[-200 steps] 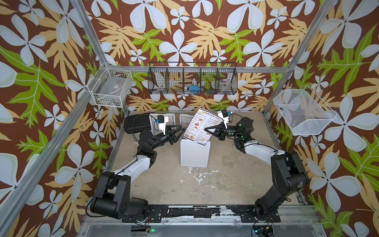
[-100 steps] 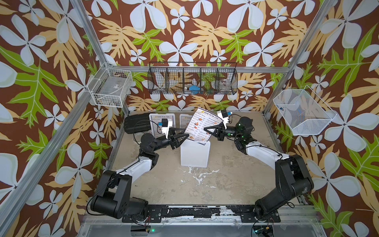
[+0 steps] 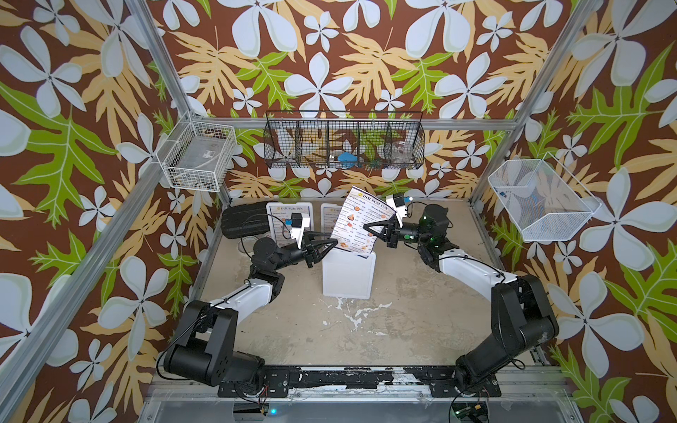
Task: Insert the menus into the narrow rack
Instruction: Insert the menu into the narrow rack.
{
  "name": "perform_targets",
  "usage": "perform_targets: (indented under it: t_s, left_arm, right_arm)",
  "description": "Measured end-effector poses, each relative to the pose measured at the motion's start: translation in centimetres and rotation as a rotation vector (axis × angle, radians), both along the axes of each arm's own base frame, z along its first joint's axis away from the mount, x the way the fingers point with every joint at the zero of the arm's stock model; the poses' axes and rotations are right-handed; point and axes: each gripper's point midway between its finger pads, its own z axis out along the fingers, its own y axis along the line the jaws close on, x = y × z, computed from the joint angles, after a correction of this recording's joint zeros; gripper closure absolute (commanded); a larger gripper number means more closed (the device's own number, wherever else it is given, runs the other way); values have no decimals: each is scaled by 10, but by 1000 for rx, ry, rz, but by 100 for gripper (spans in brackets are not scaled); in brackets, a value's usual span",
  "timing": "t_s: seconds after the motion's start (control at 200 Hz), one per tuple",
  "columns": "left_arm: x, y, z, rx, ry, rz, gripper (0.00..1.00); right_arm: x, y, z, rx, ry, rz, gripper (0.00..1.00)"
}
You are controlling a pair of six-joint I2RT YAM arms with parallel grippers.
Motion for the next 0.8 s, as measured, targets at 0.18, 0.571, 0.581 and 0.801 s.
perform_targets:
  t_s: [0.18, 0.571, 0.581, 0.801]
  left_arm:
    - [8, 1, -5, 9, 14, 32, 62]
    - [24, 2, -18, 32, 60, 84, 55]
    - [24, 2, -18, 32, 60, 84, 55]
    - [23, 2, -17, 33, 55, 85, 62]
  right_arm:
    - [-2, -2, -7, -17, 4, -15, 100]
    - [3, 3, -15, -94, -25, -84, 100]
    - [3, 3, -15, -96, -27, -85, 100]
    - [0, 1, -13, -127, -62, -96, 100]
